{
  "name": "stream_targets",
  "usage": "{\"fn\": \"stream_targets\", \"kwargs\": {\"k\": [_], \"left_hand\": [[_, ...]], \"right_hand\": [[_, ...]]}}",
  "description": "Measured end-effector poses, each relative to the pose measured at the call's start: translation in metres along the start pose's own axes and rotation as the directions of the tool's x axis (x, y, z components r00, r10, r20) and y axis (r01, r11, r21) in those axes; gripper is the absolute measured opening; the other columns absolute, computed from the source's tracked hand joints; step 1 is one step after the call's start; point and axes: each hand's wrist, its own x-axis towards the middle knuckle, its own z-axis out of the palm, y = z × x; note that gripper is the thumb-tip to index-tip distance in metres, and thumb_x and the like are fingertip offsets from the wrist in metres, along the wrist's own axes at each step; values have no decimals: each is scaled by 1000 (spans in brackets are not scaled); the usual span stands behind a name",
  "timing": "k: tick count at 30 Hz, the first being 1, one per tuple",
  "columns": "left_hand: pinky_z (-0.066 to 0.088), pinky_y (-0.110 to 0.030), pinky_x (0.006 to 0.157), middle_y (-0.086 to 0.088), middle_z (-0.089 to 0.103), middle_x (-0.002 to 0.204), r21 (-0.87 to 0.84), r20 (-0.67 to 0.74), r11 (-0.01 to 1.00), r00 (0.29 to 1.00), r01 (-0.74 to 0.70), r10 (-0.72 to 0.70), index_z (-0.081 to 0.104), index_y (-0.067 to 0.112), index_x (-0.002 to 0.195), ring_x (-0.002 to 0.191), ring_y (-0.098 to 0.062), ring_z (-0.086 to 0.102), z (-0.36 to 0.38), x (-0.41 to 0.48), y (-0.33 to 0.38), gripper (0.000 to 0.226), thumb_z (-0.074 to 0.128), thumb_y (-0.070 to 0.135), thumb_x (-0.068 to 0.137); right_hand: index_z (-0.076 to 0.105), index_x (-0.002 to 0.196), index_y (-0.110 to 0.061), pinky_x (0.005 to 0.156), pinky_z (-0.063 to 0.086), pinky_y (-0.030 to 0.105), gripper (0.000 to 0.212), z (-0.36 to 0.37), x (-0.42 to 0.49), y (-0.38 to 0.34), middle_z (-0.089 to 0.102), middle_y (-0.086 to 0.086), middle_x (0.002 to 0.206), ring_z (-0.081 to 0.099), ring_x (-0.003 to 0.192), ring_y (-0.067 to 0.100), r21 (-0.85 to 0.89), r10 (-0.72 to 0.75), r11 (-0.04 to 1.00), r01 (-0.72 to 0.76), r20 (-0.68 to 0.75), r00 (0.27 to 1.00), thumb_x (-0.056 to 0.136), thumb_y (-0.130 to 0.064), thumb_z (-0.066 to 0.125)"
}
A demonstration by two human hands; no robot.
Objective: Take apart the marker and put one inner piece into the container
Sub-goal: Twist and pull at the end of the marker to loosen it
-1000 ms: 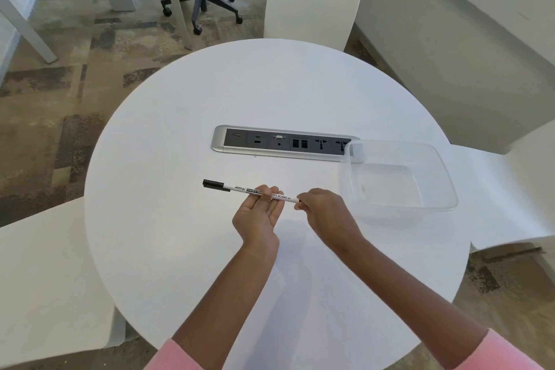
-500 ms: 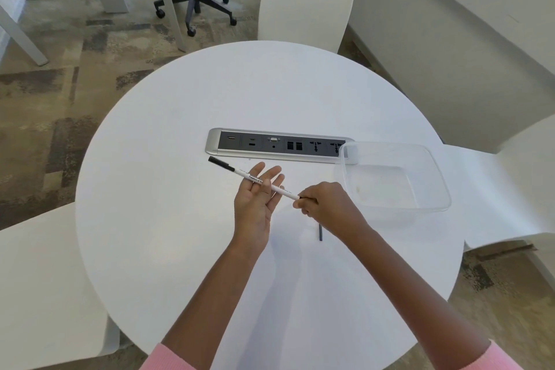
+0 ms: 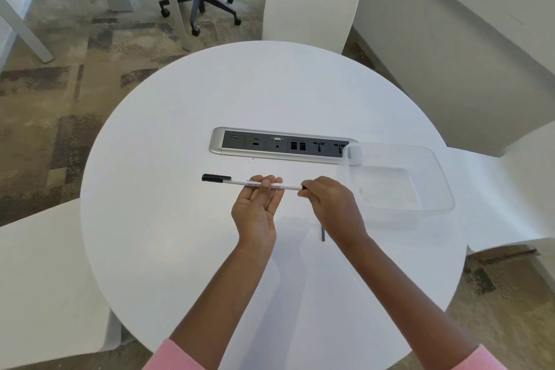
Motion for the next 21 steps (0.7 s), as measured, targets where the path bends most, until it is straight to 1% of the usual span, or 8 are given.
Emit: {"fn": "stream_targets", "kwargs": {"k": [1, 3, 4, 5, 7, 10, 16, 21], "left_hand": [[59, -23, 67, 3, 70, 61, 7, 0, 1000, 1000, -1, 1, 57, 8, 82, 64, -8, 70, 0, 0, 0, 16, 50, -4, 89], [59, -22, 66, 3, 70, 61, 14, 8, 1000, 1000, -2, 2, 57, 8, 82, 64, -8, 70, 0, -1, 1, 16, 50, -4, 89], [59, -22, 66, 3, 70, 62, 20, 12, 1000, 1000, -4, 4, 57, 8, 81, 64, -8, 70, 0, -1, 1, 17, 50, -4, 89], [59, -22, 66, 3, 70, 62, 29, 16, 1000, 1000, -6, 5, 57, 9, 81, 64, -8, 70, 1, -2, 1, 17, 50, -4, 89], [59, -22, 67, 3, 70, 62, 46, 20, 999, 1000, -10, 9, 57, 9, 81, 65, -8, 70, 2, -3, 2, 17, 51, -4, 89], [59, -22, 68, 3, 71, 62, 54, 10, 999, 1000, -8, 8, 58, 9, 81, 65, -8, 70, 2, -5, 0, 16, 51, -4, 88], [59, -23, 65, 3, 70, 60, 7, -43, 999, 999, 33, -33, 58, 7, 80, 61, -8, 70, 3, -7, 1, 16, 51, -5, 89], [59, -23, 61, 1, 70, 58, -50, -73, 994, 993, 93, -96, 57, 6, 82, 58, -10, 70, 6, -9, 5, 15, 50, -6, 89]], "right_hand": [[69, 76, -2, 56, 50, 32, 11, -5, 2, -3, 65, 11, 63, 58, 59, 23, 221, 174, 956, -191, 95, 980, 80, -9, 60], [69, 85, -1, 60, 53, 22, 12, -14, 4, -7, 65, 7, 66, 60, 59, 12, 616, 389, 587, -526, 356, 850, 82, -10, 63], [68, 86, 0, 58, 52, 16, 15, -16, 4, -7, 65, 6, 67, 60, 56, 7, 695, 423, 391, -603, 446, 789, 84, -13, 62], [68, 83, -1, 55, 52, 13, 17, -17, 3, -6, 64, 5, 67, 60, 53, 4, 716, 439, 264, -646, 507, 742, 85, -16, 60], [66, 75, -6, 52, 50, 10, 19, -17, 1, -5, 62, 3, 65, 58, 49, 2, 692, 450, 168, -702, 580, 679, 86, -20, 59], [64, 70, -8, 50, 48, 9, 22, -14, 1, -5, 59, 2, 63, 54, 46, 1, 659, 462, 202, -725, 588, 664, 87, -19, 58], [56, 67, -12, 52, 44, 10, 22, 0, -7, -10, 56, 0, 60, 52, 49, 0, 697, 481, 464, -547, 321, 816, 89, -11, 54], [50, 66, -21, 56, 41, 7, 27, 1, -11, -13, 57, -6, 60, 52, 56, -2, 632, 380, 686, -362, 114, 918, 89, -8, 52]]}}
